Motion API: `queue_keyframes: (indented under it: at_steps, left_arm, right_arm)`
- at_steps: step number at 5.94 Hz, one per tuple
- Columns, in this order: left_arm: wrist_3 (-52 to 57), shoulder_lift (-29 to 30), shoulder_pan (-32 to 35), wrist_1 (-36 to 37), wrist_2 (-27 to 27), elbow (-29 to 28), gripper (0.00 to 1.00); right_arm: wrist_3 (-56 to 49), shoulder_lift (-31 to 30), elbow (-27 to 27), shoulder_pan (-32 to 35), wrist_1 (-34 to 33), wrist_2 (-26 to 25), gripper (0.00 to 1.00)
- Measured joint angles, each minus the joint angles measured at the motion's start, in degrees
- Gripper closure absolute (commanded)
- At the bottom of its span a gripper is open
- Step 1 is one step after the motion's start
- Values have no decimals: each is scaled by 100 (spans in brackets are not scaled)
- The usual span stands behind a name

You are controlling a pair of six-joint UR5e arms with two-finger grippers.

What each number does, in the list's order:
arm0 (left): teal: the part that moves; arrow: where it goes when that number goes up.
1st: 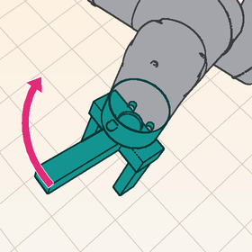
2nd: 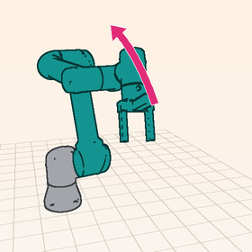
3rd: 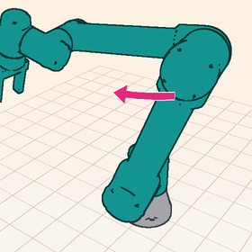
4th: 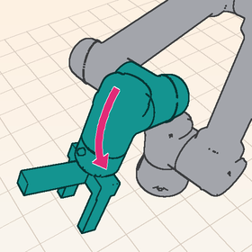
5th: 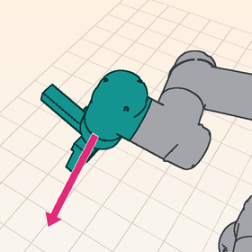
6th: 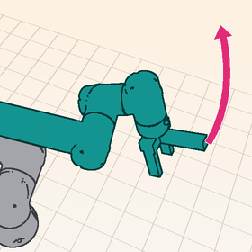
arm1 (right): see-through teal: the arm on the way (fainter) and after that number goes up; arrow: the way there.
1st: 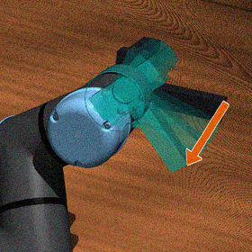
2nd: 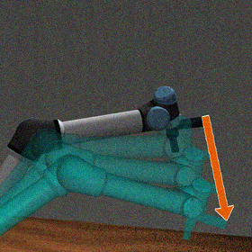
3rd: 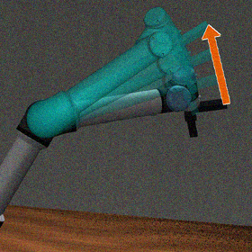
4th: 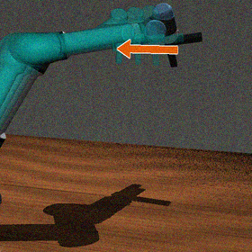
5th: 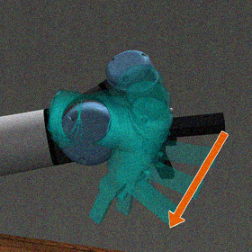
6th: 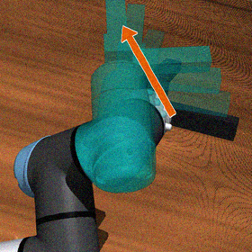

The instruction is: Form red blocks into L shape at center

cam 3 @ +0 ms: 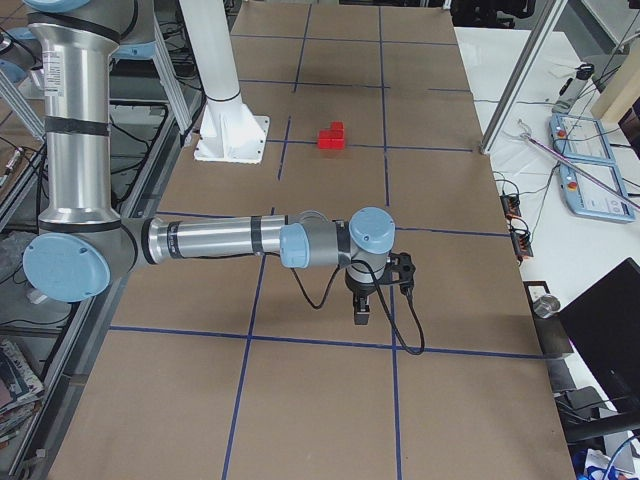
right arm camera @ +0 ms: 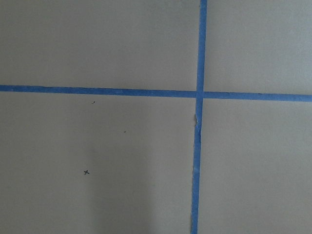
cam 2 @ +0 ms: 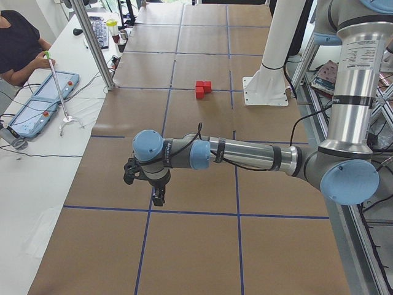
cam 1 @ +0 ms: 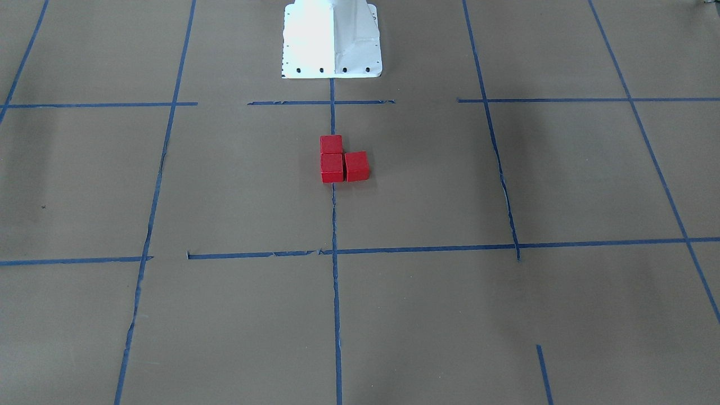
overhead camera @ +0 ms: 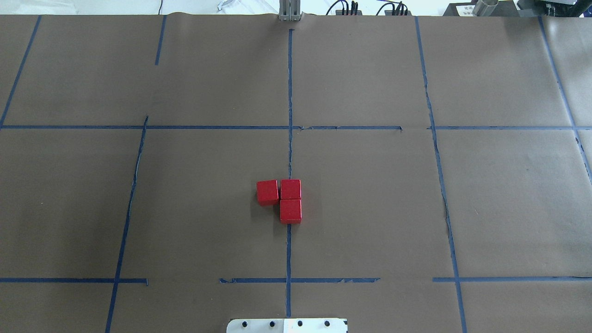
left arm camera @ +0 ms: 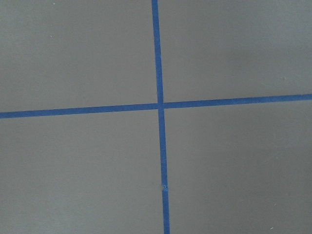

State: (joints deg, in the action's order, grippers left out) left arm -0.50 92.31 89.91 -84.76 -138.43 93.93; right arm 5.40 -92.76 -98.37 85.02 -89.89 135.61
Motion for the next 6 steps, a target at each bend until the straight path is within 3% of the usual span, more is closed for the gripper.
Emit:
queue_keyframes:
  at_steps: [4, 6]
  left_arm:
    - [-78, -155, -40, -308, -20, -50, 0]
    - [-71, -131, -54, -266, 262, -69, 0]
  right_arm:
    - [17, -21, -20, -46, 7, 48, 0]
    - [21, -29, -27, -46, 6, 78, 0]
